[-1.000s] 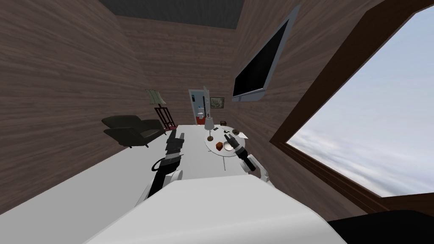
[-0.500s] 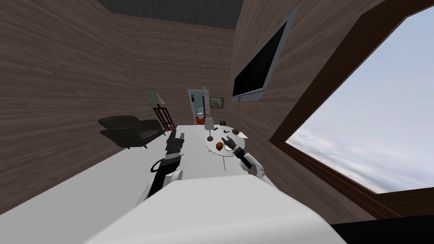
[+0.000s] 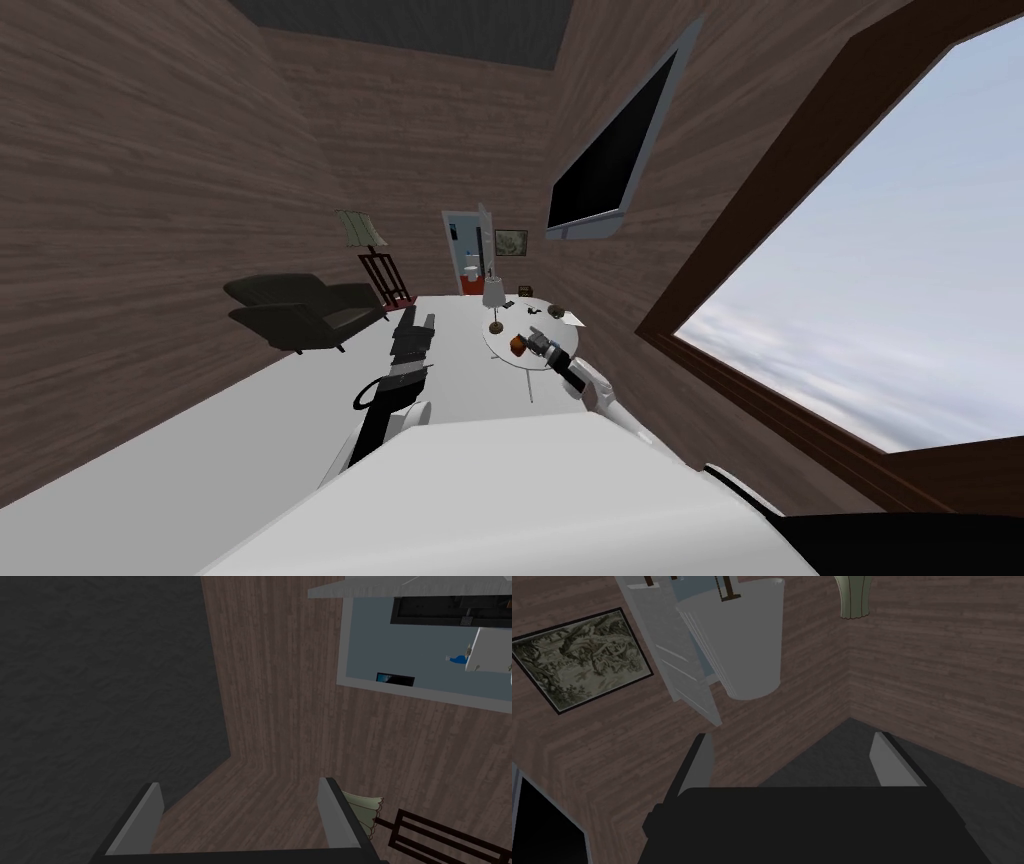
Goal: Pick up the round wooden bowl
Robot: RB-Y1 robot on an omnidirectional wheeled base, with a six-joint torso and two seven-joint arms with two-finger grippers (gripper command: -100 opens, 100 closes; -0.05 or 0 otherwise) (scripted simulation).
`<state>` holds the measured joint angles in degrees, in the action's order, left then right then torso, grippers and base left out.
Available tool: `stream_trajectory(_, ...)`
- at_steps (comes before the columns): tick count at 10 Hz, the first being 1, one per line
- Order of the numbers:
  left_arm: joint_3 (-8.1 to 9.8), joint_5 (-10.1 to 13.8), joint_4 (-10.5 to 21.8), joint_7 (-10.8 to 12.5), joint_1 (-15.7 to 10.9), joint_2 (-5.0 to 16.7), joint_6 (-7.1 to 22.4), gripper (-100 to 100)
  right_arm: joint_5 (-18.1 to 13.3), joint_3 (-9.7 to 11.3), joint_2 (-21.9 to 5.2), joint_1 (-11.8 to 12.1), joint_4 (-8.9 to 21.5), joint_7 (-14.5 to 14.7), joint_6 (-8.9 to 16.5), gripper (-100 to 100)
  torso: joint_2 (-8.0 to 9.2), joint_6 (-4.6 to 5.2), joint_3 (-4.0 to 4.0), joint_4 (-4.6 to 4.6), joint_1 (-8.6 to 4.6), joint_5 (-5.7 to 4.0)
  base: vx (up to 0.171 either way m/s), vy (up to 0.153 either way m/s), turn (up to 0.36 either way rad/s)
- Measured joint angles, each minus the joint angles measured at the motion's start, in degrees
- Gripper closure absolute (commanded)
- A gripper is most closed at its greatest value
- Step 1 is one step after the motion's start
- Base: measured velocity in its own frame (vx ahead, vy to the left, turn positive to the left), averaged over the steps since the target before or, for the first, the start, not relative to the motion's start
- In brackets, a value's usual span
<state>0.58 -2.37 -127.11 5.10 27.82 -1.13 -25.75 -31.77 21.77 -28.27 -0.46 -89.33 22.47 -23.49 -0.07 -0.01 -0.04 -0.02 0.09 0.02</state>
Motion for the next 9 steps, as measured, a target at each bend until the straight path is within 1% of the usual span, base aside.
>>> stream_trajectory(1, 0.0, 0.0, 0.0, 0.0, 0.0, 0.0, 0.0, 0, -0.9, 0.9, -0.6, -0.3, 0.9, 0.5, 0.4, -100, 0.03, 0.01, 0.01, 0.0, -0.01, 0.0, 0.009, 0.02, -0.019)
stream_trajectory(2, 0.0, 0.0, 0.0, 0.0, 0.0, 0.0, 0.0, 0, -2.4, 2.4, -1.0, -2.1, 3.2, 1.3, 0.5, -100, 0.01, 0.0, 0.01, 0.0, -0.01, 0.0, 0.008, 0.02, -0.003)
stream_trajectory(3, 0.0, 0.0, 0.0, 0.0, 0.0, 0.0, 0.0, 0, -3.2, 3.1, -1.2, -3.1, 5.6, 2.0, 0.1, -100, 0.02, 0.01, 0.01, 0.0, -0.02, 0.0, 0.012, 0.029, -0.013)
stream_trajectory(4, 0.0, 0.0, 0.0, 0.0, 0.0, 0.0, 0.0, 0, -4.5, 4.6, -2.3, -4.9, 8.1, 2.5, 0.1, -100, 0.0, 0.0, 0.0, 0.0, 0.0, 0.0, 0.025, 0.034, -0.014)
stream_trajectory(5, 0.0, 0.0, 0.0, 0.0, 0.0, 0.0, 0.0, 0, -6.3, 6.1, -3.2, -6.5, 10.5, 3.5, 0.3, -100, -0.04, 0.01, -0.02, -0.01, 0.02, 0.01, 0.024, 0.028, -0.004)
stream_trajectory(6, 0.0, 0.0, 0.0, 0.0, 0.0, 0.0, 0.0, 0, -7.5, 7.5, -3.7, -7.3, 12.1, 4.1, 0.6, -100, -0.03, 0.01, -0.02, -0.01, 0.01, 0.0, 0.02, 0.031, -0.004)
stream_trajectory(7, 0.0, 0.0, 0.0, 0.0, 0.0, 0.0, 0.0, 0, -9.1, 9.1, -5.0, -8.2, 13.2, 4.5, 1.0, -100, -0.02, 0.01, -0.01, 0.0, 0.01, 0.01, 0.013, 0.023, -0.005)
stream_trajectory(8, 0.0, 0.0, 0.0, 0.0, 0.0, 0.0, 0.0, 0, -10.0, 10.2, -5.4, -9.0, 14.6, 4.9, 1.2, -100, 0.0, 0.01, 0.0, 0.0, -0.01, 0.0, 0.01, 0.024, -0.003)
stream_trajectory(9, 0.0, 0.0, 0.0, 0.0, 0.0, 0.0, 0.0, 0, -11.6, 11.7, -5.6, -10.6, 16.9, 5.8, 1.0, -100, 0.0, 0.0, 0.0, 0.0, 0.0, 0.0, 0.012, 0.018, 0.002)
